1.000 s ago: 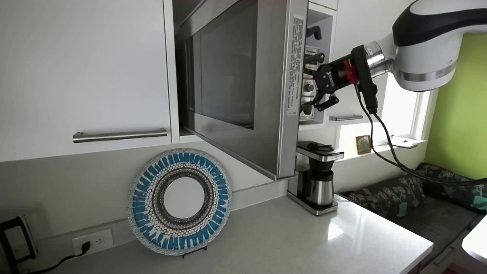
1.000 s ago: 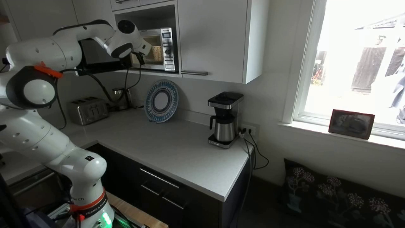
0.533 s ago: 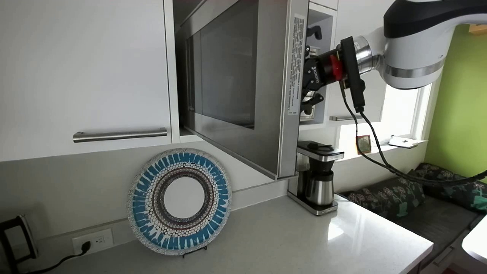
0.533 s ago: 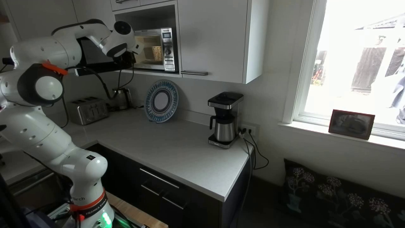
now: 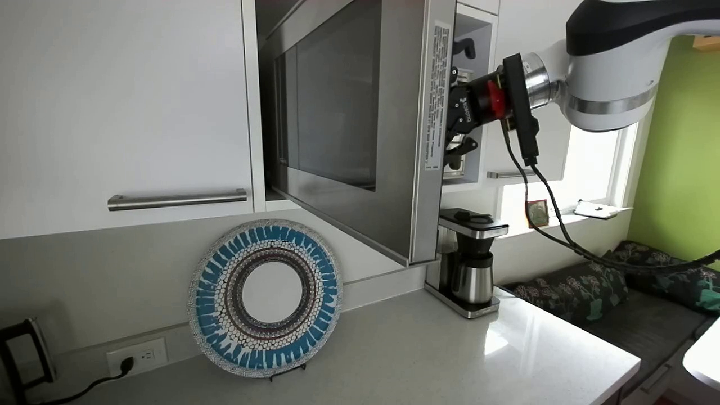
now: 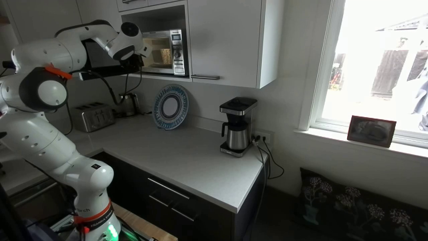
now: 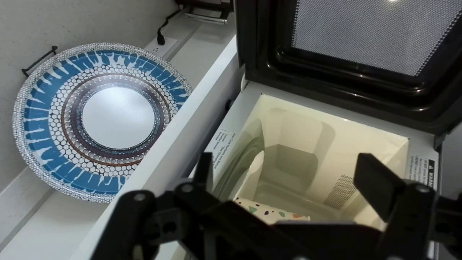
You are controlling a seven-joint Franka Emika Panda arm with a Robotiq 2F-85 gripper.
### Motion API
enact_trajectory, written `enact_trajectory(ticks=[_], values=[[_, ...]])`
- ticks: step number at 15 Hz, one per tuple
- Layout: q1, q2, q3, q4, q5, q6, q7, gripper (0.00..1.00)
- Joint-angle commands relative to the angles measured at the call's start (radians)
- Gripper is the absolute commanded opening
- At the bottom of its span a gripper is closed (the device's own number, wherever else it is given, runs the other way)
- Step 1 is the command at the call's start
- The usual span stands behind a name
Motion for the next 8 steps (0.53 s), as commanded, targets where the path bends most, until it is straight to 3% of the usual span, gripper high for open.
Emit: enact_trajectory(ticks=[1, 8], values=[[-0.025, 0.039, 0.042, 0.012, -0.034, 0.052, 0.013, 1.00], [-0.037, 0.117, 0.073, 0.026, -0.126, 0.218, 0.023, 1.00]])
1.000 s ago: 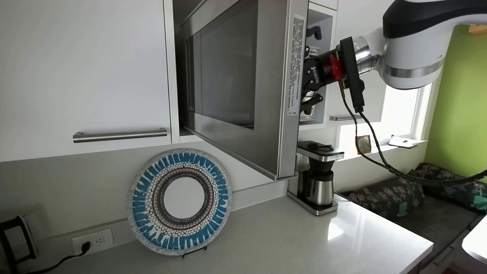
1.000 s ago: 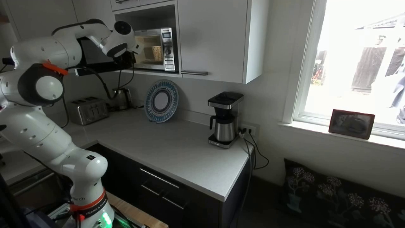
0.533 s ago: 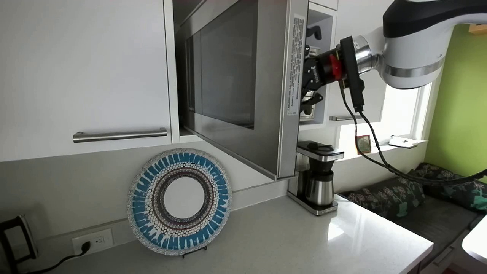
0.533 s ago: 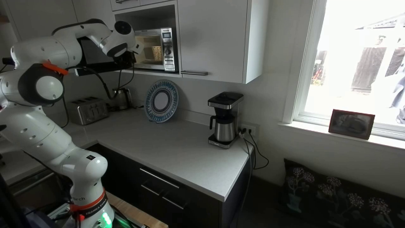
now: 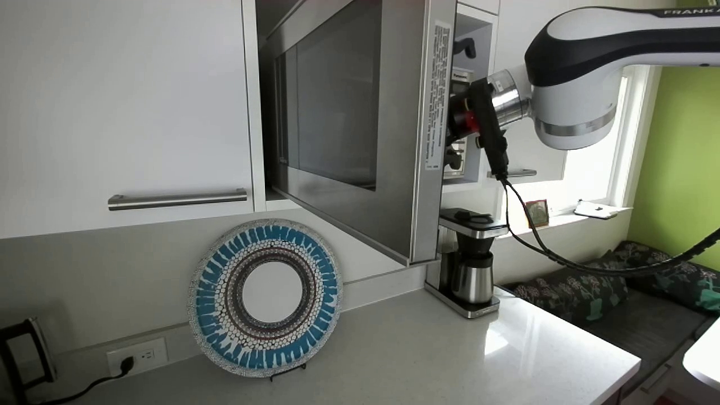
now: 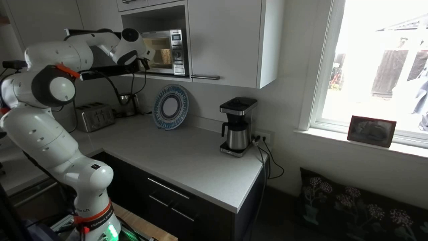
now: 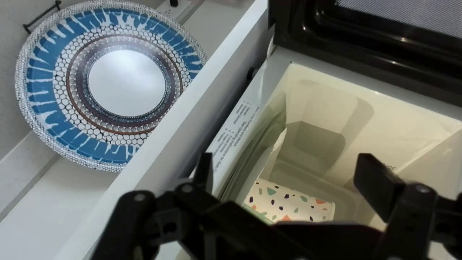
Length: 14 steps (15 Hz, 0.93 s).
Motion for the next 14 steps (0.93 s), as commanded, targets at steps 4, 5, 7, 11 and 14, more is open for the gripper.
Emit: enact_trajectory(ticks=[4, 5, 7, 11, 14], values=[[-0.023, 0.070, 0.014, 0.013, -0.105, 0.189, 0.060, 1.00], [-0.022, 0.081, 0.011, 0.018, -0.109, 0.216, 0.070, 1.00], [-0.017, 0.099, 0.007, 0.024, -0.108, 0.267, 0.081, 1.00], [-0.003, 0.146, -0.002, 0.065, -0.089, 0.308, 0.090, 1.00], [0.003, 0.183, -0.009, 0.108, -0.080, 0.290, 0.092, 1.00]])
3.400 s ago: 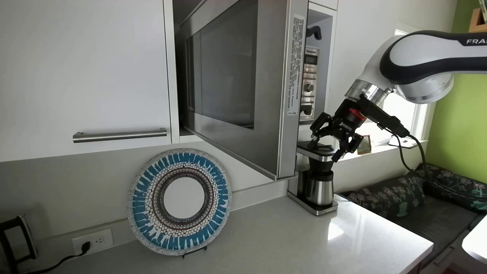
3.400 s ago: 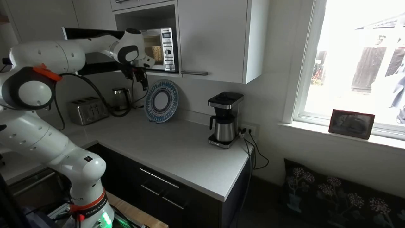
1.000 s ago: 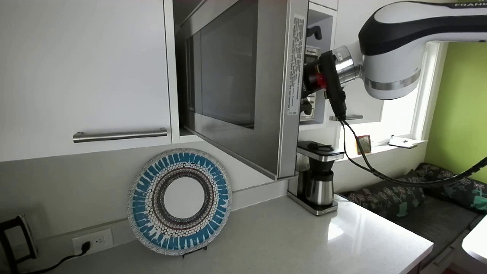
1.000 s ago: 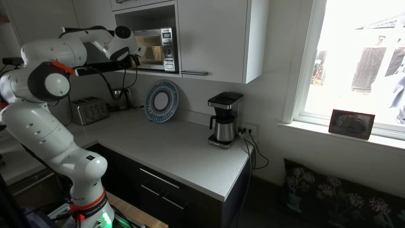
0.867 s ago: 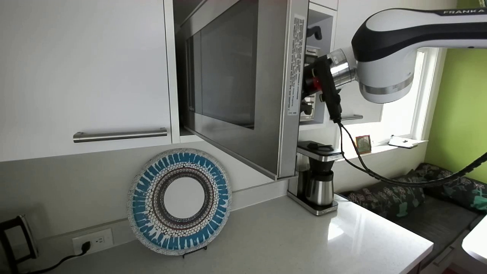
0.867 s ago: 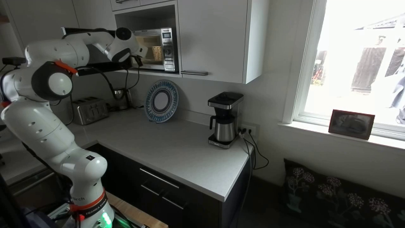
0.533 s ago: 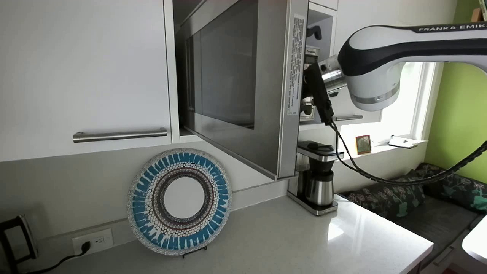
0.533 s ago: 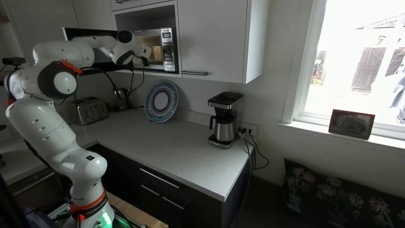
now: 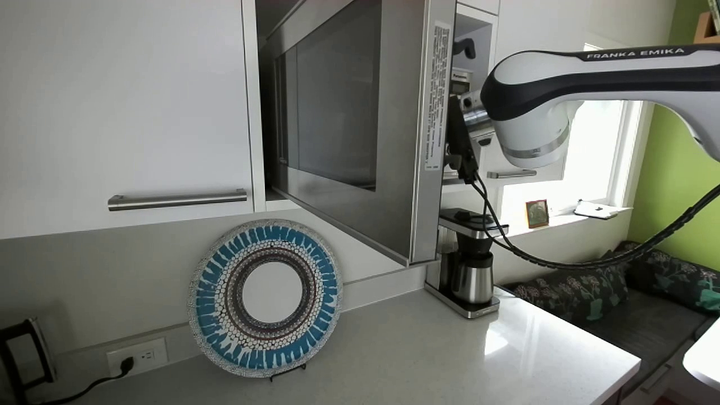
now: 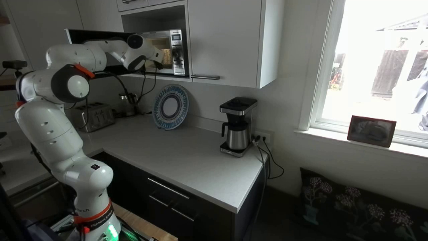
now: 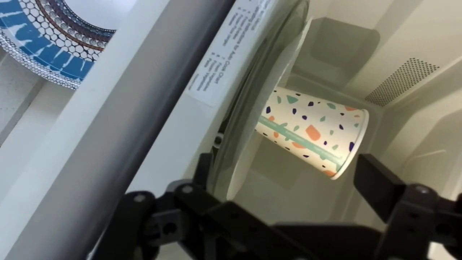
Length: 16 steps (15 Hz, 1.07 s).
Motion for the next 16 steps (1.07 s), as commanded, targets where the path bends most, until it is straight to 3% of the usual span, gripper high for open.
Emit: enact_trajectory(ticks=[1, 12, 13, 16], values=[[0.017, 0.061, -0.014, 0.067, 0.011, -0.003, 0.015, 1.00], [0.006, 0.182, -0.024, 0.211, 0.035, -0.062, -0.016, 1.00], [0.017, 0.168, -0.023, 0.175, 0.011, -0.016, 0.008, 1.00], [0.017, 0.171, -0.024, 0.182, 0.009, -0.019, 0.008, 1.00]])
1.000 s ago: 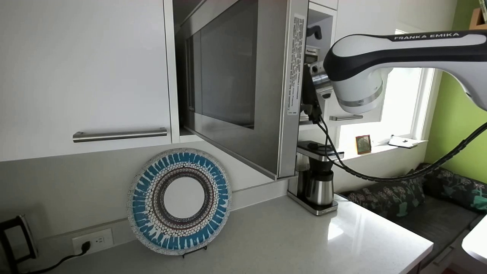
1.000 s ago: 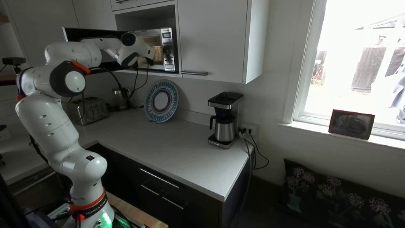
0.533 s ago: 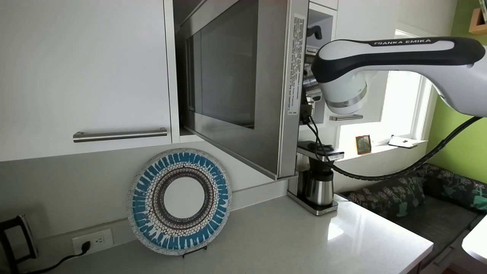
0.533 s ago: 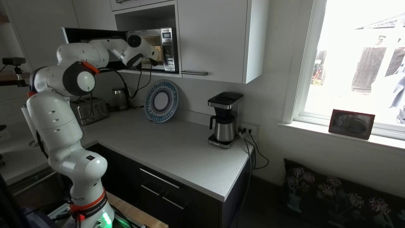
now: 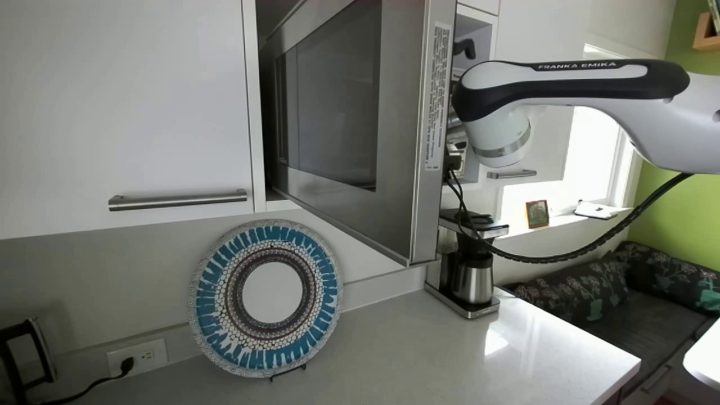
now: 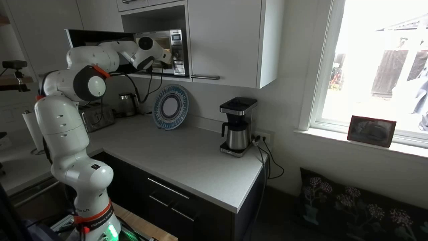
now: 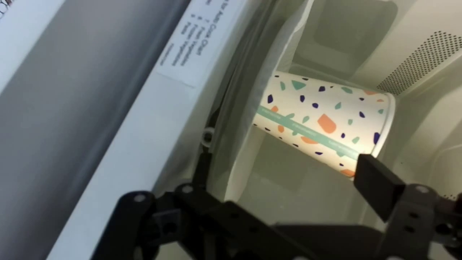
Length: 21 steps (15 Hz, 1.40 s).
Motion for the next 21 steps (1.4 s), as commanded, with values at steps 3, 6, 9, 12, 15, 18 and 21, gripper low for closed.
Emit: enact_trajectory(ticks=[3, 6, 9, 12, 15, 18, 21], values=[[0.000, 0.000, -0.002, 0.005, 0.009, -0.005, -0.002, 1.00], [-0.003, -0.005, -0.007, 0.018, 0.016, -0.022, -0.013, 1.00], [-0.002, 0.001, -0.006, 0.034, 0.027, -0.015, -0.018, 1.00], [0.003, 0.011, -0.003, 0.041, 0.045, -0.012, -0.018, 1.00], [0.003, 0.022, -0.001, 0.039, 0.054, -0.015, -0.014, 0.99], [0.004, 0.040, 0.002, 0.048, 0.072, 0.001, -0.020, 1.00], [0.003, 0.045, 0.002, 0.053, 0.078, 0.007, -0.018, 0.71]])
